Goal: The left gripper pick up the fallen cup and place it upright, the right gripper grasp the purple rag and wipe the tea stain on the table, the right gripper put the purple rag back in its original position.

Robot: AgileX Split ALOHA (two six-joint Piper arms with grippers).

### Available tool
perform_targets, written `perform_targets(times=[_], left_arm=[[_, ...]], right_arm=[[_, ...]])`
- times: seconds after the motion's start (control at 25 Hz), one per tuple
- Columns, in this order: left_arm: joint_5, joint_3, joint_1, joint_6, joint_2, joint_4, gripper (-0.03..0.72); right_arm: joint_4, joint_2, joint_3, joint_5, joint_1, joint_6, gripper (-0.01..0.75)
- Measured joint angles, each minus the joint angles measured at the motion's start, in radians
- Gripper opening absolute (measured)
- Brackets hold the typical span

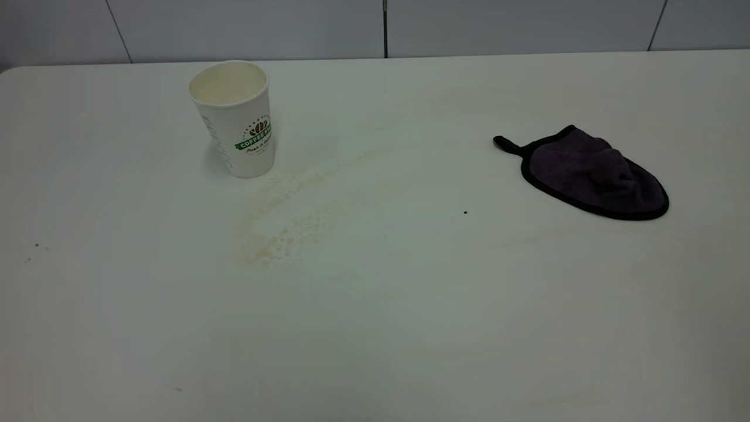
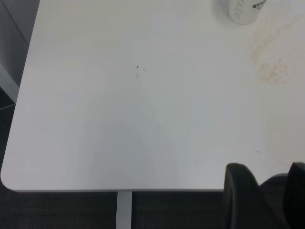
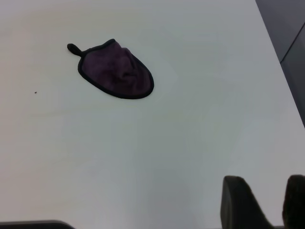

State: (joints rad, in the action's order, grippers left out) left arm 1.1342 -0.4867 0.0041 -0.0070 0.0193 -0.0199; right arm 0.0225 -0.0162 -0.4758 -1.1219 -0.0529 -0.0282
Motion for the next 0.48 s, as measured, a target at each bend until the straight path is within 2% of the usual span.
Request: perform_targets(times=[0.48], left_arm=[[0.000, 0.000, 0.000, -0.001, 0.000, 0.000, 0.253]], right_arm=[[0.000, 0.000, 0.000, -0.001, 0.000, 0.000, 0.237]])
